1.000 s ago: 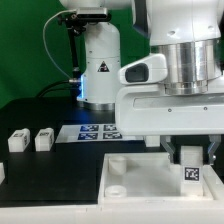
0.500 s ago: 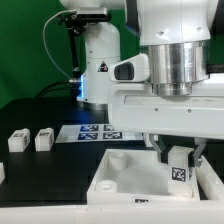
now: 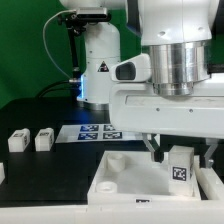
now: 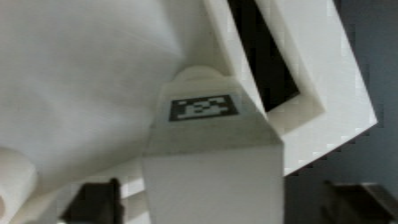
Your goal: Assemble one leg
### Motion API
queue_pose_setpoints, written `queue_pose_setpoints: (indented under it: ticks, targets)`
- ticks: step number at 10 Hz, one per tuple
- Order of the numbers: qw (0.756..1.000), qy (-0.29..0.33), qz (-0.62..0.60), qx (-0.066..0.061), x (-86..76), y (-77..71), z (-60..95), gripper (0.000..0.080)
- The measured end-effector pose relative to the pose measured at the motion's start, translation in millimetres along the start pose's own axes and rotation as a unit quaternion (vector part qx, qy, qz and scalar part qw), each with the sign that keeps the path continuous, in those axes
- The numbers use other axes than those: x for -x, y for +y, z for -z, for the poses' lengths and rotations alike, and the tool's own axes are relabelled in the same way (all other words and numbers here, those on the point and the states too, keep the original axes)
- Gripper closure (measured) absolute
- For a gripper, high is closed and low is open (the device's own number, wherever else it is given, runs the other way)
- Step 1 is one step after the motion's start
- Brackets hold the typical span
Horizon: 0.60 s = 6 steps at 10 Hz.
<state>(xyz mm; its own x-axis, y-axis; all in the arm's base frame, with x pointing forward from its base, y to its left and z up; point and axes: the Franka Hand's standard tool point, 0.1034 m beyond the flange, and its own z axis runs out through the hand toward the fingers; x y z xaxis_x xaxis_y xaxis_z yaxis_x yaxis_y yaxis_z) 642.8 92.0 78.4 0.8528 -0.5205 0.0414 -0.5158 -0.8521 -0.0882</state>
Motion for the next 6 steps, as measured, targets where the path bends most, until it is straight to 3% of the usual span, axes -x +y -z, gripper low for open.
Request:
queue_pose_setpoints:
  ticks: [4,6]
  targets:
    - [1.0,0.006,0.0,-0.007,-2.1,-3.4,13.8,0.0152]
    - [1.0,0.005,-0.001,-0.007,-1.6,-2.7,12.7,0.015]
